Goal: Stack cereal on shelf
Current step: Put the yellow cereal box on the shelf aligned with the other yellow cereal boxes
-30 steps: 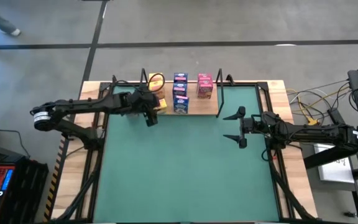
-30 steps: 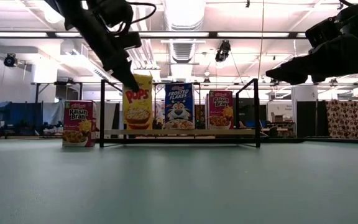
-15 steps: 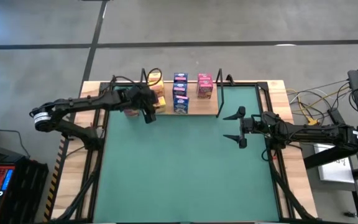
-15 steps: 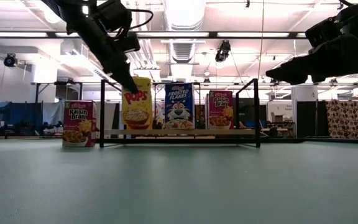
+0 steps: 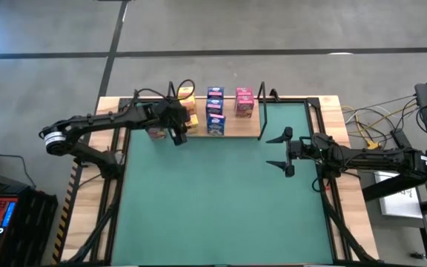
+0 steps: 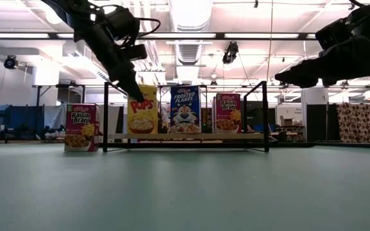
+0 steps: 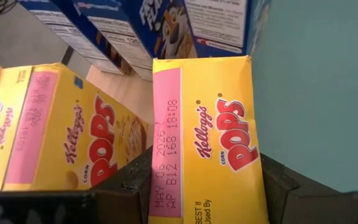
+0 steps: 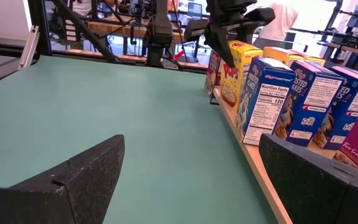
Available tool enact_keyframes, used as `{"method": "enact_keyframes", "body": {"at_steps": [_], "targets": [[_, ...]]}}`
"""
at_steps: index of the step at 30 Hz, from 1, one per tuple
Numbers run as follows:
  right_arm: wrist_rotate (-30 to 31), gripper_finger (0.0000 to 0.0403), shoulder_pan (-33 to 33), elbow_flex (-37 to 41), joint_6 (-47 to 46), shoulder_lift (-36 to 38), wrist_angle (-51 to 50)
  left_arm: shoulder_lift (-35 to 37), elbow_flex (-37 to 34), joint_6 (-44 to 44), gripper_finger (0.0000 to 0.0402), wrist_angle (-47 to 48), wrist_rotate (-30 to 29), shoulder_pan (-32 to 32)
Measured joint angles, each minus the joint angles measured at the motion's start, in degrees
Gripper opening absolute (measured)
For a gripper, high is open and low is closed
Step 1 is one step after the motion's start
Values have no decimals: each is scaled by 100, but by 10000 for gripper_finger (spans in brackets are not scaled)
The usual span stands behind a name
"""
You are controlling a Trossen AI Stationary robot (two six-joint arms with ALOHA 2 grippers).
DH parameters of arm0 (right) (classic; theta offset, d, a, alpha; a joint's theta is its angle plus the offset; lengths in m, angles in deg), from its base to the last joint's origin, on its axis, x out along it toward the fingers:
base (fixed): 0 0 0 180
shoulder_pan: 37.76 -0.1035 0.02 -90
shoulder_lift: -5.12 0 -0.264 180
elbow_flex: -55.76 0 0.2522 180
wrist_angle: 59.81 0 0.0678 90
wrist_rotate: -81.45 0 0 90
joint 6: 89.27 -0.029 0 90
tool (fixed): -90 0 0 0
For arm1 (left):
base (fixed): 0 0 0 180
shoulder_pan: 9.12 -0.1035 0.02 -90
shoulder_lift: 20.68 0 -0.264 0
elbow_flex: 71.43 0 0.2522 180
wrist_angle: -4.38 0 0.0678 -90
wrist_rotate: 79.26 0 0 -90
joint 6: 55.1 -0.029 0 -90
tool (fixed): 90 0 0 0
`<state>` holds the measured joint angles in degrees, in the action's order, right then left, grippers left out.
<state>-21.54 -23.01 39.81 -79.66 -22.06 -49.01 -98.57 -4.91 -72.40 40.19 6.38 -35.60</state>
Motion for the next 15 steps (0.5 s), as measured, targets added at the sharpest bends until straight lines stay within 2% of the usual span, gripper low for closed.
{"method": "enact_keyframes", "body": {"at_steps": [11,15], "targets": [[0,361,2,2,0,-2,-30,0,0,57,156,15,2,-120],[0,361,1,-1,0,-2,-30,0,0,66,173,49,0,-193]]}}
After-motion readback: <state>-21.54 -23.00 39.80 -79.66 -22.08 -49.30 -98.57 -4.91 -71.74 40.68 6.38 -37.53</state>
